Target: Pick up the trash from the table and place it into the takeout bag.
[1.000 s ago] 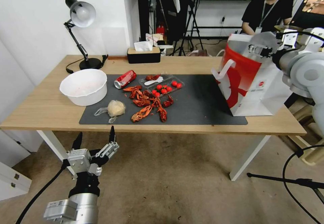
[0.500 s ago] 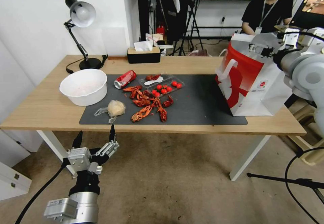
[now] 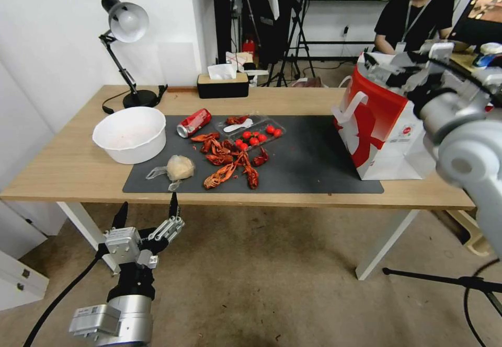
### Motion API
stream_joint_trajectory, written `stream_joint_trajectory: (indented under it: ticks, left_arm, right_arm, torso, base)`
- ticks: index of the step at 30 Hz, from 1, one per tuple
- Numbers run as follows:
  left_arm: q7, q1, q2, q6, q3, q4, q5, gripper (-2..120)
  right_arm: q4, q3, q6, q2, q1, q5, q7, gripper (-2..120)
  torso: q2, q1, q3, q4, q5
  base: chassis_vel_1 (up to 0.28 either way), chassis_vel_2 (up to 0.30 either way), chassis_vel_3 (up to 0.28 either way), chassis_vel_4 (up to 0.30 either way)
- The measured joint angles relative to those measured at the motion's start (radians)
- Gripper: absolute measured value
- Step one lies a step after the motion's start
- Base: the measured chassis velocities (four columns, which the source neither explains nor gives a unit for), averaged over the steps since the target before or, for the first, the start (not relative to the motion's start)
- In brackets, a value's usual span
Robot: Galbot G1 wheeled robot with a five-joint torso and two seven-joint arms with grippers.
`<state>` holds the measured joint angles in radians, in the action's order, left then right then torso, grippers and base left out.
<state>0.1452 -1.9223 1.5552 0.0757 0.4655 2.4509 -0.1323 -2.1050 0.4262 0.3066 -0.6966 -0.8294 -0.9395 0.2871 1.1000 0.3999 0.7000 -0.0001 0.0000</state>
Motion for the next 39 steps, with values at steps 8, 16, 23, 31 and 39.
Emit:
stream_joint_trajectory:
  ticks: [8, 16, 23, 31, 39]
  left_arm:
    - [0.001, 0.000, -0.001, 0.008, -0.001, -0.003, -0.002, 100]
    - [0.005, 0.000, -0.008, 0.017, 0.005, -0.010, -0.007, 100]
    - [0.006, 0.013, -0.014, 0.016, 0.007, -0.016, -0.012, 100]
    - [0.006, 0.016, -0.017, 0.019, 0.005, -0.023, -0.015, 100]
    - [0.009, 0.016, -0.023, 0.026, 0.009, -0.026, -0.022, 100]
  right_arm:
    - [-0.047, -0.010, -0.087, -0.004, -0.122, 0.086, -0.016, 100]
    - [-0.059, -0.017, -0.238, -0.046, -0.272, 0.200, 0.015, 100]
    - [-0.067, 0.007, -0.366, -0.097, -0.437, 0.265, 0.008, 100]
    - [-0.075, 0.017, -0.456, -0.176, -0.581, 0.339, 0.014, 100]
    - [-0.081, 0.018, -0.516, -0.271, -0.705, 0.434, 0.012, 100]
  torso:
    - [0.000, 0.000, 0.000, 0.0002, 0.0001]
    - [0.000, 0.000, 0.000, 0.0002, 0.0000]
    - [0.000, 0.000, 0.000, 0.0000, 0.0000]
    - [0.000, 0.000, 0.000, 0.0001, -0.0001]
    - [0.000, 0.000, 0.000, 0.0001, 0.0000]
  base:
    - [0.000, 0.000, 0.000, 0.000]
    - [0.000, 0.000, 0.000, 0.000]
    - [0.000, 0.000, 0.000, 0.000]
    - [0.000, 0.000, 0.000, 0.000]
    - [0.000, 0.000, 0.000, 0.000]
